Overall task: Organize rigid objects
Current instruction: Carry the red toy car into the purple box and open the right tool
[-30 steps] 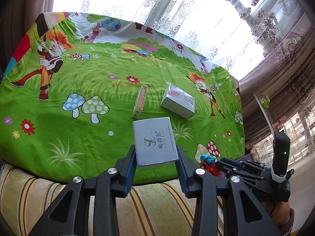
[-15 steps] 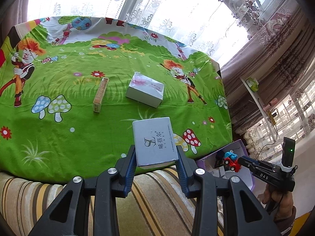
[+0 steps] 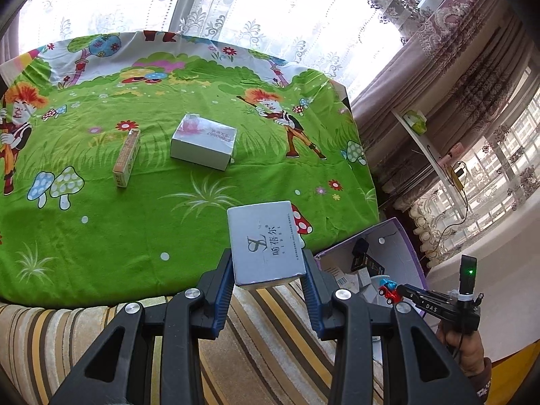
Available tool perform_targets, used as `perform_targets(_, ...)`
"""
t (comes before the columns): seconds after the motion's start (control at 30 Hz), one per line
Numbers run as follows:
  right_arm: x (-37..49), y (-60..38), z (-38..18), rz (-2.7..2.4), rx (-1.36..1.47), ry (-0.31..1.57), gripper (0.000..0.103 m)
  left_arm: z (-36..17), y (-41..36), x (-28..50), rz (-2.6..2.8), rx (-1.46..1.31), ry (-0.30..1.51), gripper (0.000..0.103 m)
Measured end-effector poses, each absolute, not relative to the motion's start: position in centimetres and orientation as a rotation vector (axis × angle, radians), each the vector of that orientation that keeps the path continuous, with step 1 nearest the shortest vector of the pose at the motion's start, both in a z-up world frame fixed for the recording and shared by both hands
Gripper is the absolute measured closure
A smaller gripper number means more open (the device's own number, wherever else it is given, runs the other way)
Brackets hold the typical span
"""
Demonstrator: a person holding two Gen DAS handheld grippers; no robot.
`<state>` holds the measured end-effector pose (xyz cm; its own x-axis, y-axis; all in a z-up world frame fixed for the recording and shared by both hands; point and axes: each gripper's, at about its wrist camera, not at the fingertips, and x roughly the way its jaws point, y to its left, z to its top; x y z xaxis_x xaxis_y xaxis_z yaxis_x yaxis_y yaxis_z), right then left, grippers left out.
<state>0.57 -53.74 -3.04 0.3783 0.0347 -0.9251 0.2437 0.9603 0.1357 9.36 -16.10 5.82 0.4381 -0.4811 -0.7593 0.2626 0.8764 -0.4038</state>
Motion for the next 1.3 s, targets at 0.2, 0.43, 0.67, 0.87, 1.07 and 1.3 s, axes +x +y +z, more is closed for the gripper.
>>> perform_targets(0.2,-1.0,-55.4,-4.5,-0.176,0.306,1.195,0.076,5.5,-17.3,8.8,-0.489,-0.221,1.032,0.064)
perform_targets(0.43,-1.6,-58.6,-4.8,-0.328,0.305,1.177,0.076,5.2,-18.0,8.6,-0.500,-0.213,1.044,0.064)
perform_targets(0.67,-0.8,-60.4,-5.9,-0.391,0.295,1.177,0.076,5.1,-18.6,8.4,-0.511,-0.200,1.049,0.064)
perform_targets(0.87,-0.1,-61.2,-7.4,-0.399,0.289,1.202,0.076,5.0,-19.0,8.2,-0.513,-0.190,1.052,0.064)
perform_targets(1.07,-0.1,-61.5,-8.6,-0.408,0.260,1.253,0.075,5.0,-19.5,8.1,-0.517,-0.185,1.054,0.064)
perform_targets(1.3,-0.8,-60.9,-7.3,-0.396,0.280,1.227,0.047,5.1,-20.3,7.9,-0.536,-0.174,1.054,0.064)
